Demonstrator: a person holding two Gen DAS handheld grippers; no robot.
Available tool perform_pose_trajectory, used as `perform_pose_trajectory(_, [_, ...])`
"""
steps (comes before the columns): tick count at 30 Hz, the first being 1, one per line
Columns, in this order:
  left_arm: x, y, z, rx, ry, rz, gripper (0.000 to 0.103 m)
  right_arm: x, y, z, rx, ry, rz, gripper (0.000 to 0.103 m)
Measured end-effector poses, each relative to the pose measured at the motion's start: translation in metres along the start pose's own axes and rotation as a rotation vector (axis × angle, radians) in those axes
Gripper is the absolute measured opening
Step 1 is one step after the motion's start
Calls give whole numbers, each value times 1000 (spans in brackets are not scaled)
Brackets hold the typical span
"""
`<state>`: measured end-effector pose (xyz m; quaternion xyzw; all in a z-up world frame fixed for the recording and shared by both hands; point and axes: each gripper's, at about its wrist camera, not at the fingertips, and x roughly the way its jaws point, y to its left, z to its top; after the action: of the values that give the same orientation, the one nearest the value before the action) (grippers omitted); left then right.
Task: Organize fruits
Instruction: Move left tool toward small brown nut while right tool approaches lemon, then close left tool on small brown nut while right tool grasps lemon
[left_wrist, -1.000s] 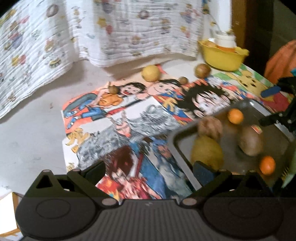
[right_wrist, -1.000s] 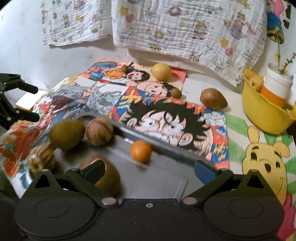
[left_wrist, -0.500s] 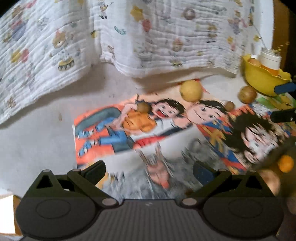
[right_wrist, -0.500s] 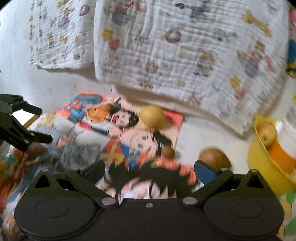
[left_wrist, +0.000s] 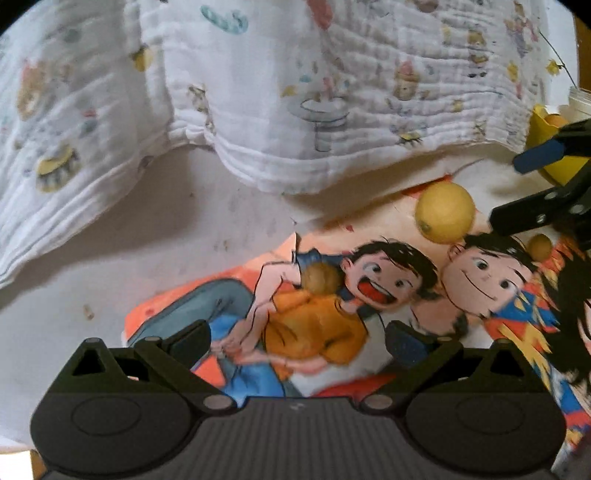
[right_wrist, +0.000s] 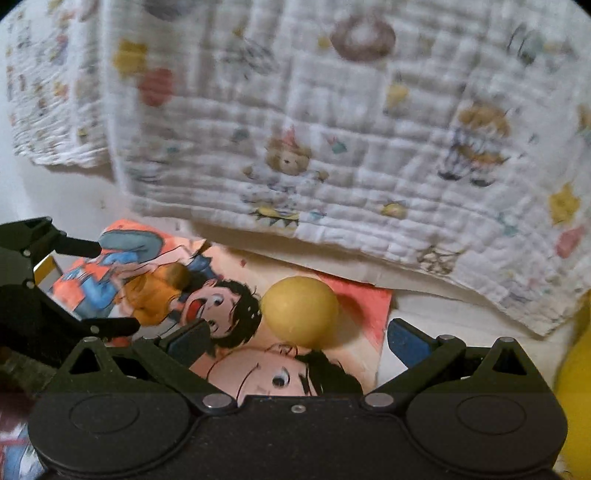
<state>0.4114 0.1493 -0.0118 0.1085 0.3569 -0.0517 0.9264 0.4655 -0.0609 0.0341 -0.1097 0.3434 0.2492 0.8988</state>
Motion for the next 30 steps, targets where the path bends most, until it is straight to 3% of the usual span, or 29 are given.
perform_pose_trajectory(6, [21, -1, 6, 21, -30, -25, 100, 39, -9, 0, 83, 39, -3, 92])
perform_pose_trajectory(12, [30, 0, 10, 24, -48, -50, 88, 58, -12, -2, 150, 44, 8, 82])
perform_pose_trajectory(18, [36, 5, 10, 7, -42, -63, 69, 62, -4, -1, 121, 51, 20, 71])
perform_pose_trajectory(30, [44, 6, 13, -15, -50, -95, 32, 71, 1, -2, 133, 43, 11, 67])
